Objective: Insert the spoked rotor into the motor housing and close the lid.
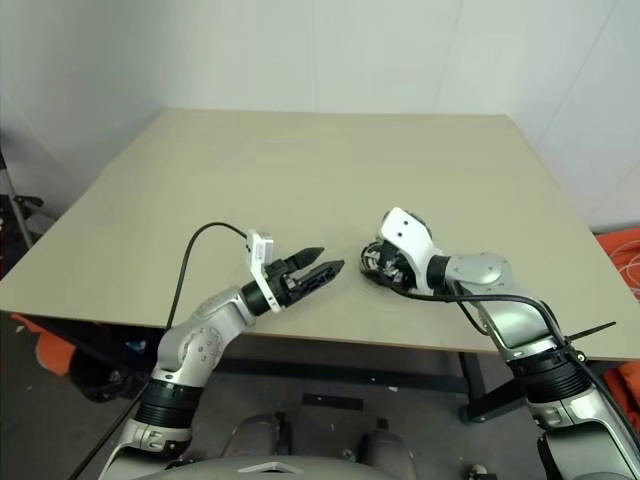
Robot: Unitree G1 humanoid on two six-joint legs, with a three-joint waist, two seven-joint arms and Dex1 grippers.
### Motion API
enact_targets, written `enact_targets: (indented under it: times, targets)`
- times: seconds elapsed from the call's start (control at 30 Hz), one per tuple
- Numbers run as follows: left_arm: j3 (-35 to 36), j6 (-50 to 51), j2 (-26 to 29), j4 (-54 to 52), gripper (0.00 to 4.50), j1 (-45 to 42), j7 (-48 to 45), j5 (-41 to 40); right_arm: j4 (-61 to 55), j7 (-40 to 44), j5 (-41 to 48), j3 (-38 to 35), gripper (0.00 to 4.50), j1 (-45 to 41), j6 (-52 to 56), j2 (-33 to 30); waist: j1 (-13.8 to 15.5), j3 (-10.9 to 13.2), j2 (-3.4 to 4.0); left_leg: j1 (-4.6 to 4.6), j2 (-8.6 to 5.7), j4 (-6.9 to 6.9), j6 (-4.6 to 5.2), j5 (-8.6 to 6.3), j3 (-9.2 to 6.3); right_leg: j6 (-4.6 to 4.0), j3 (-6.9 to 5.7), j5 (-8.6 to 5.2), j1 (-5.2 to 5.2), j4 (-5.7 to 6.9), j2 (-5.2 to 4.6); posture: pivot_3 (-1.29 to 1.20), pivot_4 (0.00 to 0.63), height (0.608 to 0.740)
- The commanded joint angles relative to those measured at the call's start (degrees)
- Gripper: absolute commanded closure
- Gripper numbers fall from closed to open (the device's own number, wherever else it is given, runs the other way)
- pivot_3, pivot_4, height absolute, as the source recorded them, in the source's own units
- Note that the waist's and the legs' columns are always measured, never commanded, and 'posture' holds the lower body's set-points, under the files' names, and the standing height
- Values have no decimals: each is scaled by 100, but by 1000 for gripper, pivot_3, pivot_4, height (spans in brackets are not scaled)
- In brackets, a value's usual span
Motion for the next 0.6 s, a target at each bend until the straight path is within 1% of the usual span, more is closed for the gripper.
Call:
enact_targets:
  times: [0.03,0.2,0.33,0.6]
  targets:
    - [15,-102,-35,-184,0,-27,-6,-44,-5,503,-213,130,477,-319,-285,-178,0,1,-1,2,0,4,0,0,0,-1,0,-1,0,7,0,0,0,740]
    - [16,-88,-52,-181,0,-27,-6,-56,267,1109,-552,350,477,-751,-508,-380,-2,2,-3,16,3,18,-8,4,1,-10,3,-8,-4,49,-1,0,0,740]
    - [1,-85,-69,-167,0,-31,-16,-58,678,1538,-982,630,477,-1064,-861,-559,-2,2,-3,18,8,28,-11,9,1,-8,3,-9,-6,59,0,0,0,740]
    - [-3,-95,-92,-195,0,6,-4,-50,1497,1841,-1524,837,477,-1398,-1294,-390,-6,2,-4,3,9,50,3,1,1,-13,3,-7,-11,63,0,0,0,740]
